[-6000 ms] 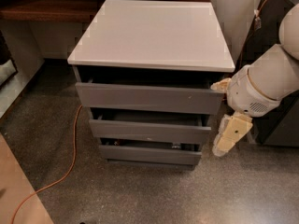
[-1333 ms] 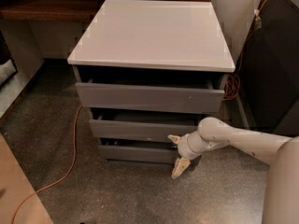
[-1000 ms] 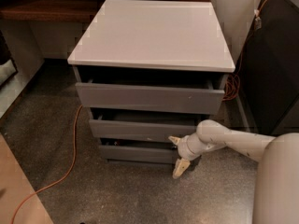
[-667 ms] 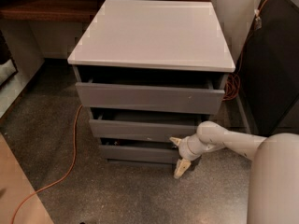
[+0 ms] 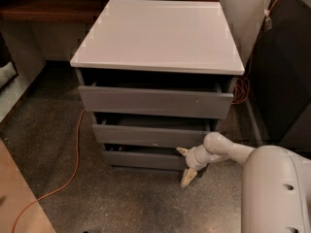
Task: Pick blue plastic bottle from bottom drawer and place on counter
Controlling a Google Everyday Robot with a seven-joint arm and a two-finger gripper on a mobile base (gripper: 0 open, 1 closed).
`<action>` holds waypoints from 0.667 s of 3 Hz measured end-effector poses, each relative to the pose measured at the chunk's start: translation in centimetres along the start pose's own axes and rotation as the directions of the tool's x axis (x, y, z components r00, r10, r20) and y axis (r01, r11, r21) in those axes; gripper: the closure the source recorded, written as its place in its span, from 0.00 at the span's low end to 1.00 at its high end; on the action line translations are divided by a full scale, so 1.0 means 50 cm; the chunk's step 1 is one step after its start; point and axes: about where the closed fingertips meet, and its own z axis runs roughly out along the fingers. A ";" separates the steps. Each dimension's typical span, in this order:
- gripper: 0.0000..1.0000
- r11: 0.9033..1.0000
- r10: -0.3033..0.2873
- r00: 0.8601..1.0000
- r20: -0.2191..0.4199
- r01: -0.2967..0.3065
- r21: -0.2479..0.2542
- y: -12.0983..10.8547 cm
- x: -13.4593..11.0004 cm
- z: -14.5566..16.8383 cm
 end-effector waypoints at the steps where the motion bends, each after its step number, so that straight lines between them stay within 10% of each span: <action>1: 0.00 1.000 0.001 1.000 0.001 -0.001 0.000 0.000 0.001 0.002; 2: 0.00 1.000 0.023 1.000 0.006 -0.023 0.010 0.001 0.011 0.017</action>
Offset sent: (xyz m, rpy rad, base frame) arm 0.0047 -0.0046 -0.0162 0.0178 0.0001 -0.0582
